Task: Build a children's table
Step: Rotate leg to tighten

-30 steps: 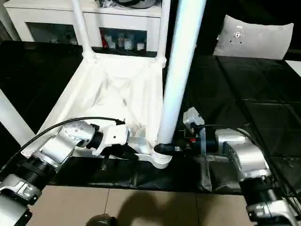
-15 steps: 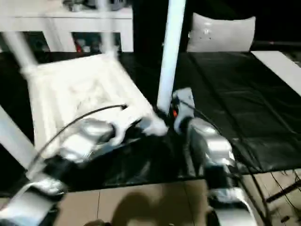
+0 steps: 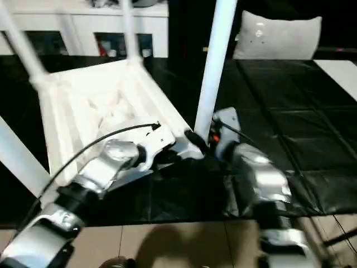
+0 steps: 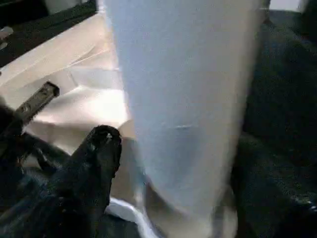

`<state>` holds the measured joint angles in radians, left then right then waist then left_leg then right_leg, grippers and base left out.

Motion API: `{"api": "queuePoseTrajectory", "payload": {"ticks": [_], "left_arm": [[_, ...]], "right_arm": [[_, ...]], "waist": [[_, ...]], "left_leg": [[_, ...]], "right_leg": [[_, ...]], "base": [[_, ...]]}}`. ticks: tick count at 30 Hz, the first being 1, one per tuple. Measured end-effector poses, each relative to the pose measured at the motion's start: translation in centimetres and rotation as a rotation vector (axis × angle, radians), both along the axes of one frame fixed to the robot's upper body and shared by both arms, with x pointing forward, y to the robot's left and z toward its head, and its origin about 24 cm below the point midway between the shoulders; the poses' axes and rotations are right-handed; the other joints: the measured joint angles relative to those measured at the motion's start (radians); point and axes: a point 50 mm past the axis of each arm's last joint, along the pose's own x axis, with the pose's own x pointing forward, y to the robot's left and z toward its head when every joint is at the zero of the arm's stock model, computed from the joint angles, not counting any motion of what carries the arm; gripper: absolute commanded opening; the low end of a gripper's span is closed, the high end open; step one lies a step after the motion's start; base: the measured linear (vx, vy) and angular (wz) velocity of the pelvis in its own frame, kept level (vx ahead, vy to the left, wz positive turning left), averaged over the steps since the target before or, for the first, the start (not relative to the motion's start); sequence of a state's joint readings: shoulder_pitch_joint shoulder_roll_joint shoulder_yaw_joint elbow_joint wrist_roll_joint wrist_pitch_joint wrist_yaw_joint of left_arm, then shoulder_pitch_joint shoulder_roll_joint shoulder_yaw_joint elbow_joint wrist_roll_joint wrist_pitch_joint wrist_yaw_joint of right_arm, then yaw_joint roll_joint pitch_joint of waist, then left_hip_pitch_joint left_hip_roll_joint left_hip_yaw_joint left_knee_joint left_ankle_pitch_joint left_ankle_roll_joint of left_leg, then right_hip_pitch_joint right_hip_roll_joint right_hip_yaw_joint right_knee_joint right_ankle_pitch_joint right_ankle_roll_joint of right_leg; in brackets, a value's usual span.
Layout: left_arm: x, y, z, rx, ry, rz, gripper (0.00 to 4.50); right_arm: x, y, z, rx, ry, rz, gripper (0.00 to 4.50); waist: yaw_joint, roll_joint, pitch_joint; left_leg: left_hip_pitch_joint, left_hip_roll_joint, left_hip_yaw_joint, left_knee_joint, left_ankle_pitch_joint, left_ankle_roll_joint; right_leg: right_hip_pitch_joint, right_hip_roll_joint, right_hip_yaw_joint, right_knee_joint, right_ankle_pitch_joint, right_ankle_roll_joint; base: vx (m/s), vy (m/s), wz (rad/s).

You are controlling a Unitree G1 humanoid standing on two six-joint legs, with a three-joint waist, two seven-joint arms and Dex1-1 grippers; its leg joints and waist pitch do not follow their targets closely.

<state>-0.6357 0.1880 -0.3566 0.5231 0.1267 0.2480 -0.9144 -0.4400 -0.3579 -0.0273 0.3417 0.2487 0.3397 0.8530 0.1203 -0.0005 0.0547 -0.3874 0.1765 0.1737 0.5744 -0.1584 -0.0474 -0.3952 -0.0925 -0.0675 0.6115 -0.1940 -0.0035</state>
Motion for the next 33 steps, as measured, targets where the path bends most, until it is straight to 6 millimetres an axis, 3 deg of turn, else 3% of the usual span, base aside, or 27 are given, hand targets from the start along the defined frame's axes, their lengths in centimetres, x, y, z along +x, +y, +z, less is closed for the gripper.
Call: {"api": "queuePoseTrajectory", "payload": {"ticks": [3,6,10,21,33], "left_arm": [[-0.3,1.4,0.0,0.002,0.007,-0.080,0.00],[-0.6,2.4,0.1,0.013,0.025,-0.151,0.00],[-1.1,3.2,0.2,0.035,0.042,-0.255,0.00],[-2.0,3.6,0.3,0.076,0.052,-0.428,0.00],[-2.1,3.2,0.2,0.056,0.093,-0.438,0.00]], "right_arm": [[-0.8,-1.7,0.8,-0.052,-0.038,0.099,3.88],[-1.2,-2.1,1.4,-0.066,-0.068,0.204,3.88],[-1.9,-2.3,1.7,-0.085,-0.058,0.340,3.88],[-3.2,-0.3,0.6,-0.053,0.028,0.609,2.97],[-3.6,-0.4,0.4,-0.006,0.102,0.639,2.04]], "waist": [[0.004,0.000,0.000],[0.006,0.000,0.000],[0.023,0.000,0.000],[0.038,0.000,0.000],[0.051,0.000,0.000]], "left_leg": [[0.000,0.000,0.000,0.001,0.000,0.000],[0.001,0.000,0.000,0.001,0.000,0.000],[0.000,0.001,0.000,0.002,0.000,0.000],[0.000,0.001,0.000,0.006,0.000,0.001],[0.000,0.001,0.001,0.007,-0.001,0.001]], "right_leg": [[0.000,0.000,0.000,0.000,0.000,0.000],[0.000,0.000,0.000,0.001,0.001,0.000],[0.000,0.000,0.000,0.001,0.001,0.000],[0.001,-0.001,0.000,0.003,0.001,-0.001],[0.001,-0.001,0.000,0.004,0.001,-0.001]], "base": [[0.000,0.000,0.00],[0.000,0.000,0.00],[0.000,0.000,0.00],[0.000,0.000,0.00],[0.000,0.000,0.00]]}}
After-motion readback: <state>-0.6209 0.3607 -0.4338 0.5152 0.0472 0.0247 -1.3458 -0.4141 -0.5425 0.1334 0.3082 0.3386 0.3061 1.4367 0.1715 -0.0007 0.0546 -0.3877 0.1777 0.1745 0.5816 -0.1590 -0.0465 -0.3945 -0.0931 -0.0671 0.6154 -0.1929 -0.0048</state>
